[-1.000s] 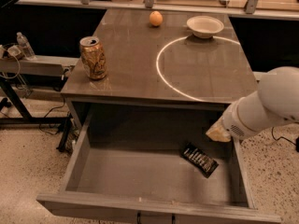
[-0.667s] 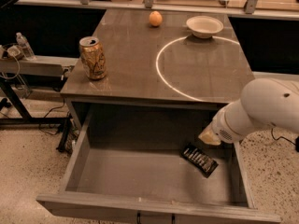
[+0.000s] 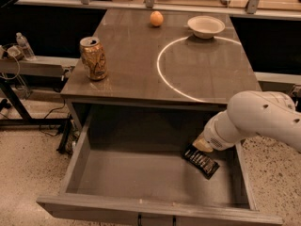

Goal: Pick rxbar chocolate from top drawer and place on counter

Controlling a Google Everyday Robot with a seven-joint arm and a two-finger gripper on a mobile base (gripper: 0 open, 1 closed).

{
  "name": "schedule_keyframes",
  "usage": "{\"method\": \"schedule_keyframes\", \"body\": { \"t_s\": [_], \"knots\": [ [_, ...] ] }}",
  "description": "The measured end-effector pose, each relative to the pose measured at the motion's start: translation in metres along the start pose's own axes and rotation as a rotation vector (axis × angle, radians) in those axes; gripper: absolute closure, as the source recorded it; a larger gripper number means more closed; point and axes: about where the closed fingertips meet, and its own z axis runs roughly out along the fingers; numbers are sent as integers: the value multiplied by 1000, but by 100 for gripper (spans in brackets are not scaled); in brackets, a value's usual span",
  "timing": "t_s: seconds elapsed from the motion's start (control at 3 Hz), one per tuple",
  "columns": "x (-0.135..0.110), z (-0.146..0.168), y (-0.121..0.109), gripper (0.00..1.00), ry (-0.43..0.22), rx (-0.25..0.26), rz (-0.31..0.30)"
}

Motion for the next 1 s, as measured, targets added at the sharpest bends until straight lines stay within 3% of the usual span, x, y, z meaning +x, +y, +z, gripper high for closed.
{"method": "schedule_keyframes", "body": {
  "t_s": [0.67, 1.0],
  "knots": [
    [12, 25, 9, 18, 26, -18, 4],
    [19, 35, 10, 0, 39, -25, 13]
  ]
}}
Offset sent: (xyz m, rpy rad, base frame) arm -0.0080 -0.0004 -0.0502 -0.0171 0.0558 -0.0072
